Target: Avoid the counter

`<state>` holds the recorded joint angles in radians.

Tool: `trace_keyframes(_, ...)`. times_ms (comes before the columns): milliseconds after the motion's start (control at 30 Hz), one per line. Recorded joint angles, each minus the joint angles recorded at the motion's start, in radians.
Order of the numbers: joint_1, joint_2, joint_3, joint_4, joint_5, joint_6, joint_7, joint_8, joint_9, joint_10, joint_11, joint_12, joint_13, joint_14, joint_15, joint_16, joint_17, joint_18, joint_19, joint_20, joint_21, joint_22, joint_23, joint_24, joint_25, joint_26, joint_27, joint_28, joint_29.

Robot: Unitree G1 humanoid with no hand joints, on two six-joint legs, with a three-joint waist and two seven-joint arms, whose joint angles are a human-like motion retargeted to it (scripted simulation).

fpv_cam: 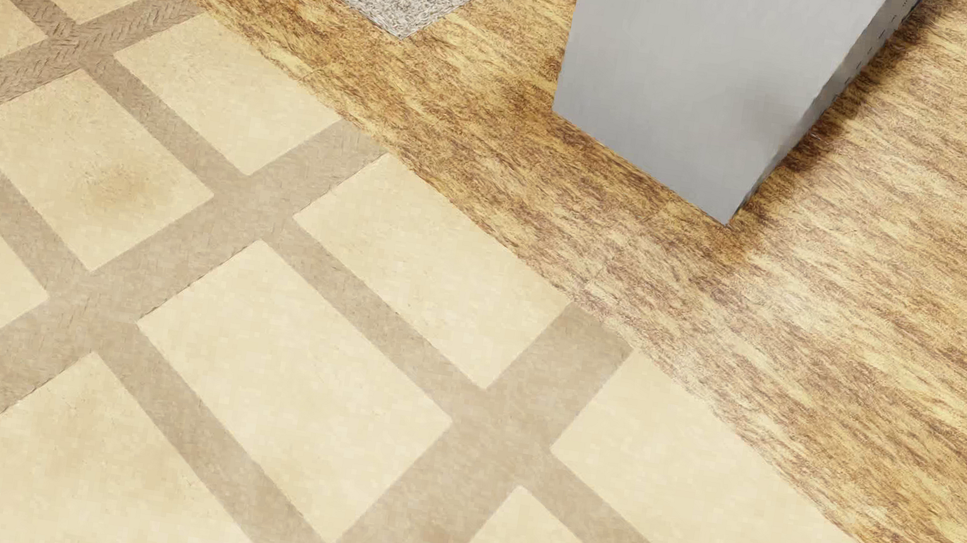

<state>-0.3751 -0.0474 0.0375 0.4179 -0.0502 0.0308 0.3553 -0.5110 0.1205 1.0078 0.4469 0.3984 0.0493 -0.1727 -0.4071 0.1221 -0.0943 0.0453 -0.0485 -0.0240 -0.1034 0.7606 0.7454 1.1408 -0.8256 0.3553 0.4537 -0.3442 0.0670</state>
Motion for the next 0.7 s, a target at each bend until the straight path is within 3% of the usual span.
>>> trace_keyframes(33,-0.109,0.026,0.016,-0.052,0.022,-0.003,-0.094,0.07,0.004,0.001,-0.042,0.025,-0.003,0.006,0.003,0.02,-0.046,-0.029,0.015,-0.008,0.026,0.029,-0.008,0.073,-0.012,-0.099,-0.057,-0.041,0.027)
trace_keyframes(67,-0.2,0.056,0.03,-0.107,0.034,-0.009,-0.184,0.133,0.008,-0.053,-0.094,0.045,0.01,0.03,0.009,0.019,-0.102,-0.061,0.032,0.037,0.064,0.049,-0.032,0.103,-0.025,-0.143,-0.121,-0.08,0.05)
trace_keyframes(100,-0.266,0.085,0.04,-0.169,0.033,-0.016,-0.287,0.181,0.011,-0.151,-0.131,0.052,0.034,0.049,0.003,0.005,-0.152,-0.105,0.049,0.121,0.09,0.059,-0.071,0.096,-0.028,-0.126,-0.16,-0.086,0.056)
trace_keyframes(133,-0.295,0.106,0.047,-0.235,0.021,-0.027,-0.404,0.227,0.015,-0.288,-0.141,0.049,0.065,0.05,-0.014,0.0,-0.187,-0.095,0.065,0.171,0.096,0.068,-0.112,0.118,-0.015,-0.103,-0.176,-0.074,0.054)
trace_keyframes(167,-0.292,0.12,0.05,-0.272,0.003,-0.038,-0.473,0.269,0.019,-0.429,-0.119,0.039,0.099,0.054,-0.039,0.005,-0.205,-0.117,0.079,0.19,0.09,0.072,-0.143,0.168,0.009,-0.09,-0.179,-0.036,0.058)
trace_keyframes(200,-0.268,0.135,0.047,-0.29,-0.026,-0.049,-0.467,0.303,0.022,-0.537,-0.083,0.026,0.13,0.07,-0.065,0.016,-0.214,-0.173,0.097,0.181,0.073,0.075,-0.162,0.245,0.033,-0.07,-0.157,-0.002,0.063)
trace_keyframes(233,-0.222,0.144,0.045,-0.326,-0.063,-0.063,-0.492,0.34,0.025,-0.561,-0.004,0.009,0.156,0.221,-0.065,0.022,-0.213,-0.183,0.116,0.169,0.058,0.069,-0.172,0.309,0.044,-0.06,-0.132,0.04,0.061)
trace_keyframes(267,-0.201,0.142,0.035,-0.339,-0.093,-0.079,-0.477,0.375,0.031,-0.486,0.1,-0.017,0.188,0.215,-0.011,0.029,-0.198,-0.202,0.096,0.155,0.041,0.066,-0.179,0.364,0.052,-0.04,-0.126,0.082,0.058)
trace_keyframes(300,-0.163,0.103,0.022,-0.346,-0.146,-0.097,-0.43,0.383,0.041,-0.413,0.284,-0.065,0.223,0.14,0.104,0.031,-0.177,-0.187,0.035,0.148,0.013,0.084,-0.183,0.4,0.049,-0.033,-0.107,0.106,0.017)
trace_keyframes(333,-0.105,0.029,0.012,-0.353,-0.214,-0.117,-0.382,0.379,0.048,-0.386,0.484,-0.122,0.251,0.079,0.233,0.035,-0.13,-0.174,-0.045,0.155,-0.024,0.104,-0.193,0.406,0.067,-0.042,-0.099,0.136,-0.016)
trace_keyframes(367,-0.038,-0.054,0.001,-0.358,-0.296,-0.137,-0.338,0.364,0.052,-0.385,0.654,-0.19,0.271,0.035,0.372,0.046,-0.069,-0.164,-0.086,0.151,-0.042,0.107,-0.195,0.407,0.074,-0.063,-0.094,0.138,-0.022)
trace_keyframes(433,0.12,-0.209,-0.027,-0.361,-0.315,-0.163,-0.286,0.343,0.051,-0.473,0.85,-0.35,0.327,-0.001,0.327,0.084,0.041,-0.158,-0.095,0.127,-0.026,0.094,-0.18,0.435,0.044,-0.062,-0.104,0.163,0.013)
trace_keyframes(500,0.261,-0.361,-0.054,-0.356,-0.255,-0.163,-0.238,0.312,0.039,-0.573,0.89,-0.492,0.378,-0.022,0.358,0.094,0.101,-0.156,-0.035,0.137,-0.018,0.036,-0.181,0.385,-0.036,-0.073,-0.104,0.206,0.064)
trace_keyframes(567,0.366,-0.482,-0.076,-0.351,-0.203,-0.15,-0.189,0.274,0.028,-0.631,0.768,-0.62,0.394,-0.059,0.365,0.098,0.159,-0.161,0.029,0.149,-0.1,-0.057,-0.179,0.25,-0.03,-0.115,-0.082,0.258,0.058)
trace_keyframes(633,0.451,-0.547,-0.092,-0.363,-0.191,-0.139,-0.152,0.228,0.026,-0.666,0.497,-0.735,0.381,-0.104,0.383,0.117,0.177,-0.169,0.032,0.108,-0.185,-0.142,-0.143,0.136,-0.001,-0.148,-0.072,0.263,0.017)
trace_keyframes(667,0.49,-0.558,-0.097,-0.372,-0.167,-0.134,-0.138,0.232,0.028,-0.684,0.302,-0.78,0.371,-0.128,0.407,0.124,0.172,-0.174,0.06,0.076,-0.198,-0.187,-0.115,0.084,-0.011,-0.146,-0.069,0.262,0.003)
trace_keyframes(700,0.529,-0.552,-0.101,-0.383,-0.136,-0.127,-0.128,0.258,0.031,-0.706,0.081,-0.812,0.36,-0.147,0.411,0.129,0.164,-0.18,0.042,0.035,-0.203,-0.24,-0.093,0.039,-0.03,-0.15,-0.066,0.274,-0.015)
